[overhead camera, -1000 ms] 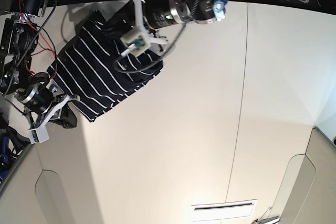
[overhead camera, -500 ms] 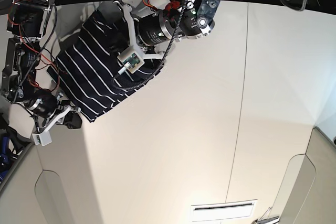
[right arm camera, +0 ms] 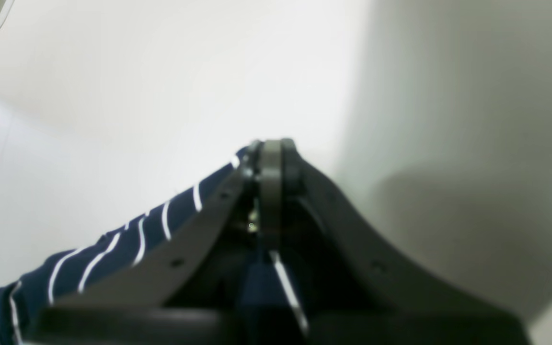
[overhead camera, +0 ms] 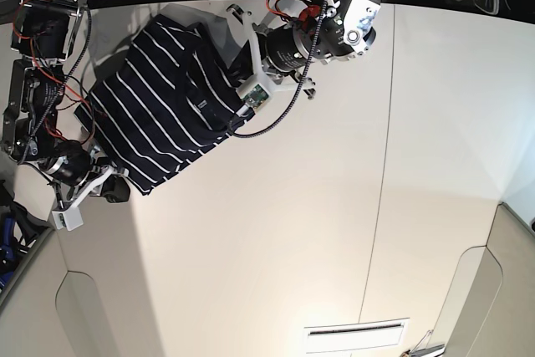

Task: Fold the T-shirt properly
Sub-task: 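Hold the bundle with both grippers and press it flat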

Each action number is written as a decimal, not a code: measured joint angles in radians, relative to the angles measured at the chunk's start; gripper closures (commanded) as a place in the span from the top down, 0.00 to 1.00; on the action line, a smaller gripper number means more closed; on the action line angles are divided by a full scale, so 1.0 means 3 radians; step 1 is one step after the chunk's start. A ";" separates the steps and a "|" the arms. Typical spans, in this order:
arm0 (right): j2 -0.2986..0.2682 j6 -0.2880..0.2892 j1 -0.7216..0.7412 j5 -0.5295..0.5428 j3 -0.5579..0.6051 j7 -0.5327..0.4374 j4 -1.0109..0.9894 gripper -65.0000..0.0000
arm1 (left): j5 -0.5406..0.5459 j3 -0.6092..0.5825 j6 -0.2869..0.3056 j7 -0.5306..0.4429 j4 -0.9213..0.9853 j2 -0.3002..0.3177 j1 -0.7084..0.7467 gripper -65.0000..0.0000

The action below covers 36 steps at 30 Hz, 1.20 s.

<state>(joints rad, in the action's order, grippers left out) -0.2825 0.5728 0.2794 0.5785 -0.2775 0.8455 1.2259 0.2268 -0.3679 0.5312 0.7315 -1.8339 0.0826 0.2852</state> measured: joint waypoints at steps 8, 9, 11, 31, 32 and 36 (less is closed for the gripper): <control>0.0001 0.0000 0.0000 -0.0028 0.0001 0.0015 0.0000 0.00 | 0.0061 0.0061 -0.0014 0.0116 -0.0558 0.0018 0.0020 0.04; 0.0001 0.0000 0.0000 -0.0041 0.0001 0.0017 0.0000 0.00 | 0.0081 0.0058 -0.0036 0.0104 -0.0697 0.0019 0.0029 0.04; -0.0001 0.0000 0.0000 -0.0051 0.0000 0.0058 0.0000 0.00 | 0.0094 0.0053 -0.0113 0.0079 -0.0866 0.0018 0.0108 0.04; 0.0095 0.0000 -0.0008 0.0118 0.0000 0.0055 0.0000 0.00 | 0.0216 -0.0356 0.0165 -0.0052 0.0098 -0.0202 -0.0074 0.04; 0.0116 0.0000 -0.0018 0.0121 0.0001 0.0056 0.0000 0.00 | 0.0219 -0.0355 0.0165 -0.0052 0.0161 -0.0201 -0.0109 0.04; 0.0099 0.0000 -0.0086 0.0123 0.0005 0.0076 -0.0001 0.00 | 0.0229 -0.0354 0.0167 -0.0047 0.0398 -0.0201 -0.0215 0.04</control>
<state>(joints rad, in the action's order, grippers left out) -0.2527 0.5728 0.2535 0.6155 -0.2760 0.8684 1.2255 0.2955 -0.4740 0.5812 0.7174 -1.7145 0.0223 0.2207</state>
